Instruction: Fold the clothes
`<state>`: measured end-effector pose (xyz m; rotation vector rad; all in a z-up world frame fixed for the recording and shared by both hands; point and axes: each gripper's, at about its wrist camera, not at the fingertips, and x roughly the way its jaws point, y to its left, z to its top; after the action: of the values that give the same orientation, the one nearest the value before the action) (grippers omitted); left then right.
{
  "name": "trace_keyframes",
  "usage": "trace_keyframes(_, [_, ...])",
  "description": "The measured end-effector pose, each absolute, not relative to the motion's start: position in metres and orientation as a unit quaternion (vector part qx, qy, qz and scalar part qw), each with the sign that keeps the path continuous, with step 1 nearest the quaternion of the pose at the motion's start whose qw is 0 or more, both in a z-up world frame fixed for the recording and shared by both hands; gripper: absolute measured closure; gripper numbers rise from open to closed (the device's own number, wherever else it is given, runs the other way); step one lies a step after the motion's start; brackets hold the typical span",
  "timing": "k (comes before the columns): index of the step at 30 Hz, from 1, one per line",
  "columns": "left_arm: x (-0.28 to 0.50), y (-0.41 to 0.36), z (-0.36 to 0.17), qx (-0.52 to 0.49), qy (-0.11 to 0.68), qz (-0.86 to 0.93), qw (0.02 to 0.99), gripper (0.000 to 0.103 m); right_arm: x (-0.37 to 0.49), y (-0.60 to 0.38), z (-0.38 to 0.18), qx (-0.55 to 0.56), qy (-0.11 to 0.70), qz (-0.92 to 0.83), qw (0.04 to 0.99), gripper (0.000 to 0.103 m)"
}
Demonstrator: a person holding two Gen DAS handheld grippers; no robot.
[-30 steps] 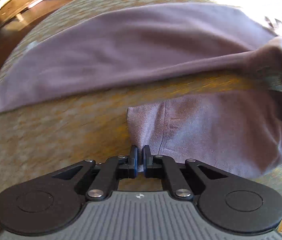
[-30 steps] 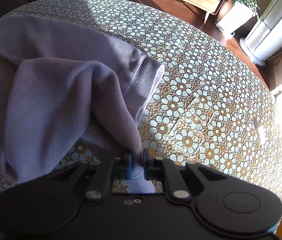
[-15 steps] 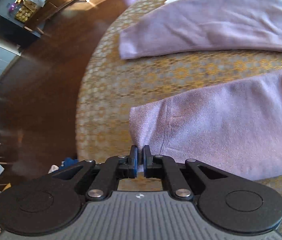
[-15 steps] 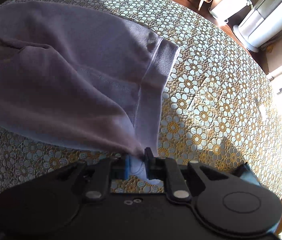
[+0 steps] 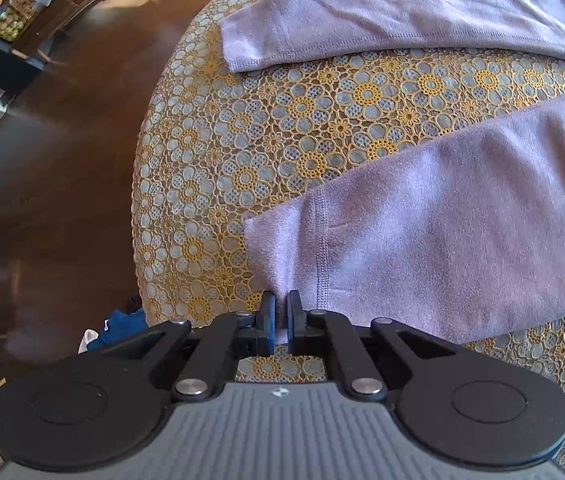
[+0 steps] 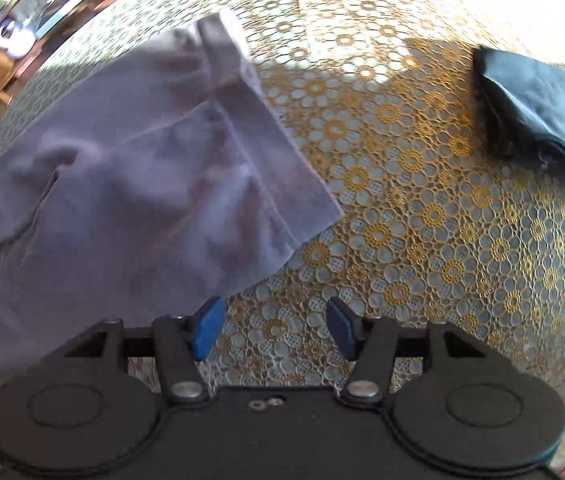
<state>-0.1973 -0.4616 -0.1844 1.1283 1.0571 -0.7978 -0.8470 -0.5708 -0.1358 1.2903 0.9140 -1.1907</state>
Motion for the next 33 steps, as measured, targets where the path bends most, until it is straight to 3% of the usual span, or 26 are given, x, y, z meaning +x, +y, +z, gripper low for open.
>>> trace_keyframes(7, [-0.197,-0.462,-0.187,0.499,0.464,-0.352,0.642,0.099,-0.839,-0.592,-0.165,0.589,0.32,-0.554,0.494,0.0])
trace_keyframes(22, [-0.2,-0.451,-0.191,0.509,0.476,-0.379,0.609,0.099,-0.835,-0.556,-0.149,0.488,0.437,-0.6,0.459,0.0])
trace_keyframes(28, [-0.2,-0.443,-0.194,0.513,0.486,-0.378,0.598,0.099,-0.856,-0.551,-0.15,0.56,0.361,-0.577,0.473,0.0])
trace_keyframes(33, [-0.195,-0.448,-0.194,0.508,0.489,-0.362,0.61,0.099,-0.835,-0.554,-0.159,0.581,0.366,-0.539,0.487,0.0])
